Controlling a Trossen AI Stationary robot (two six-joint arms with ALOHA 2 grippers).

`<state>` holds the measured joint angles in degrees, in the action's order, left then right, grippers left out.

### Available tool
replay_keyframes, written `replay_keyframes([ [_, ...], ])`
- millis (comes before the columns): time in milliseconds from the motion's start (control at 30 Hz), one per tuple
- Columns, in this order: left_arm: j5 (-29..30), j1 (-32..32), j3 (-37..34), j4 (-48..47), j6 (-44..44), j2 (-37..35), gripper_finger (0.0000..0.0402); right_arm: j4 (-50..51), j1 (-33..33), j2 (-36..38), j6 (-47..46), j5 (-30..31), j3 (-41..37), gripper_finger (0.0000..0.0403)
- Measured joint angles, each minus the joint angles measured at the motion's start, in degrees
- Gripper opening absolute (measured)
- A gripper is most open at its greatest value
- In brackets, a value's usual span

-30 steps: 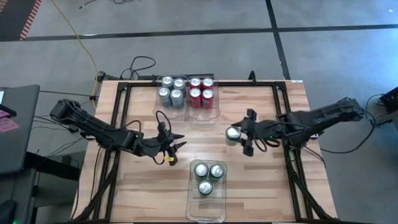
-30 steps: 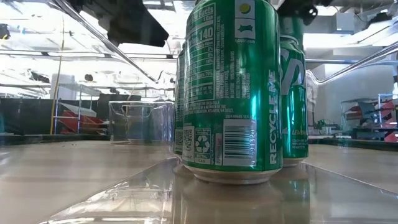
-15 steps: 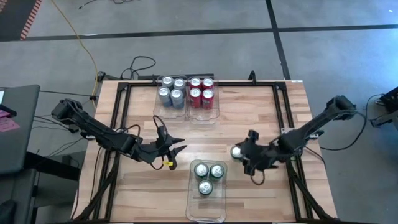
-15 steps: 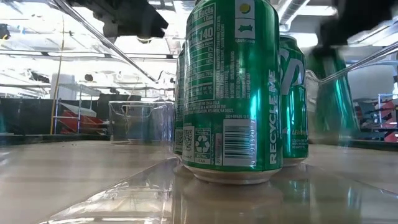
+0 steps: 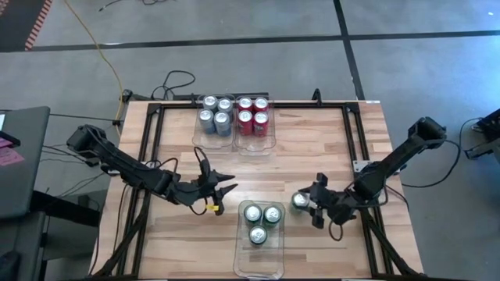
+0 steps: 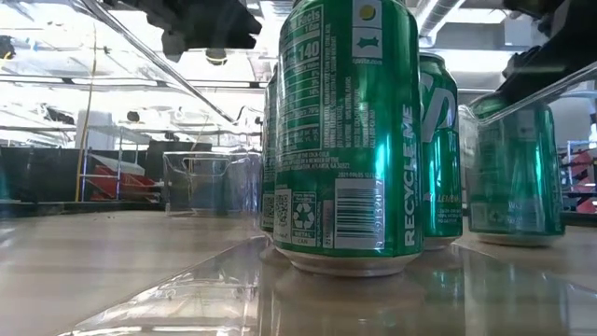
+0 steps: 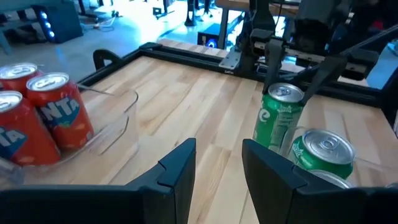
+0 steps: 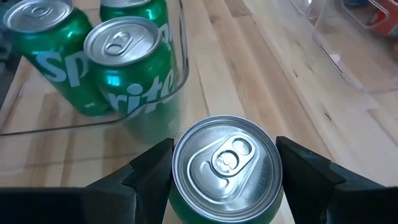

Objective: Sort soda cans
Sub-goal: Put the green soda can into the bottom transparent bin

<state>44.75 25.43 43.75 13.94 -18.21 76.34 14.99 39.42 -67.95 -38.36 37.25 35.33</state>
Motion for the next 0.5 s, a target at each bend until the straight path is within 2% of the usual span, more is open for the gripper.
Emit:
replay_keyframes([
  [167,0.0,0.0,0.0,0.0,0.3,0.1,0.0125,0.2,0.2,-0.2,0.2,0.0,0.0,0.0287],
  [433,0.0,0.0,0.0,-0.1,-0.9,0.2,0.0125,0.6,0.2,-0.3,-0.5,-1.6,0.0,0.0384],
  [500,-0.1,0.0,0.0,-0.1,-0.9,0.2,0.0125,0.5,0.2,-0.7,-1.1,-1.9,0.0,0.0395],
])
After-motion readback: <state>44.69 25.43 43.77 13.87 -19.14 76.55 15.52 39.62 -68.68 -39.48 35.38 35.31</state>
